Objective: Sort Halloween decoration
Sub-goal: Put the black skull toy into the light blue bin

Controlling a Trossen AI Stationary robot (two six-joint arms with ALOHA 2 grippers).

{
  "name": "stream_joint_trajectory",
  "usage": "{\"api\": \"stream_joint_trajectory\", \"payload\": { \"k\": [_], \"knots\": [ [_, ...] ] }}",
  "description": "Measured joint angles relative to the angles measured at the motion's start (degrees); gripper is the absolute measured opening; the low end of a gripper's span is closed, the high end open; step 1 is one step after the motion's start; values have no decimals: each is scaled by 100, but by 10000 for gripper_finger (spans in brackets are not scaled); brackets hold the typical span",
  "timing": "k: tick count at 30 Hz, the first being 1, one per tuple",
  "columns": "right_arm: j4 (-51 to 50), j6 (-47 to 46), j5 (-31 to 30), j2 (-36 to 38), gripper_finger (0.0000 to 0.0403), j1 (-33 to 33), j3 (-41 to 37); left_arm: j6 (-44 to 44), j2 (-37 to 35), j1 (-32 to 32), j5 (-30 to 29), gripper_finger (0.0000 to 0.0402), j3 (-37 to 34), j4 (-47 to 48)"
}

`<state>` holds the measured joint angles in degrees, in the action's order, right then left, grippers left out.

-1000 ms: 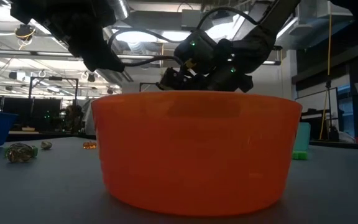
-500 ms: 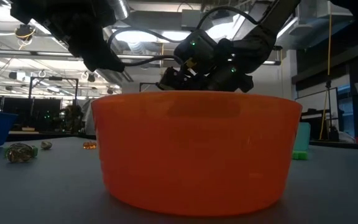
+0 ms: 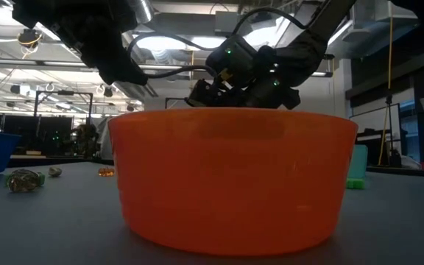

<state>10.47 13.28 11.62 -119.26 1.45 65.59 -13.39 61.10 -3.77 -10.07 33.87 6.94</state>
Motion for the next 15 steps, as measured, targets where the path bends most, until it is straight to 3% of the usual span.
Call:
{"api": "stream_joint_trajectory", "payload": {
  "k": [8, 15],
  "knots": [
    [-210, -127, 116, -15, 119, 11, 450, -1, 0, 0, -2, 60, 0, 0],
    [-1222, -96, 191, -11, 119, 8, 1274, 0, 0, -4, 6, 60, 0, 4]
  ]
}}
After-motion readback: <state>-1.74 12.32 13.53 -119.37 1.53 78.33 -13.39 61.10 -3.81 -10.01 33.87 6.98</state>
